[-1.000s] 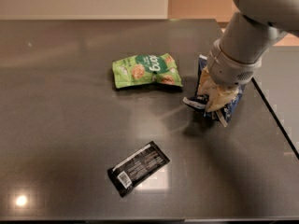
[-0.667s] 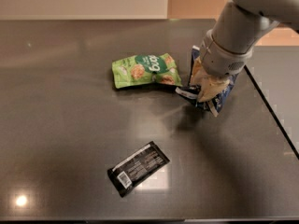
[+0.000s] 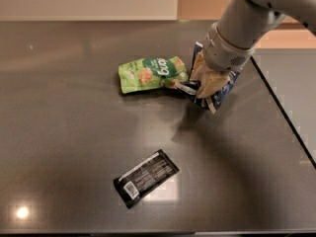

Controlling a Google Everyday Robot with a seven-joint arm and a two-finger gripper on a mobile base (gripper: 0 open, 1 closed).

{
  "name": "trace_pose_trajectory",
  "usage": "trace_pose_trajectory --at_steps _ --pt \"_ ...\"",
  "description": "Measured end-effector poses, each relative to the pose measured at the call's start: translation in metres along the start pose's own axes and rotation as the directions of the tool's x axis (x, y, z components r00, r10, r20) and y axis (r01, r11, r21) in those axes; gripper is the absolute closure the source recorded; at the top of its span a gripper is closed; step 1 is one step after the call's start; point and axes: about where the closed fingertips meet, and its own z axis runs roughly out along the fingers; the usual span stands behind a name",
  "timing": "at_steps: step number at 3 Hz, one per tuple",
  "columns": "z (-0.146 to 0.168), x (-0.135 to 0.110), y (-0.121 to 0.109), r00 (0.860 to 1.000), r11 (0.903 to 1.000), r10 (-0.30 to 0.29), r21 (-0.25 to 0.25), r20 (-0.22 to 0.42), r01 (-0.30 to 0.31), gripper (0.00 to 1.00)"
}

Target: Move blue chip bag near green rice chip bag

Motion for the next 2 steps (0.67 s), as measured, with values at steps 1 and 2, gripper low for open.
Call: trace_pose_trajectory --at_steps 1,2 --pt "0.0071 -0.0048 -0.0055 0.999 0.9997 0.022 -0.007 0.049 -0.022 0.36" --pt "0.0107 -0.007 -0.0083 0.995 0.9989 0.046 -0.009 0.094 -0.045 0.13"
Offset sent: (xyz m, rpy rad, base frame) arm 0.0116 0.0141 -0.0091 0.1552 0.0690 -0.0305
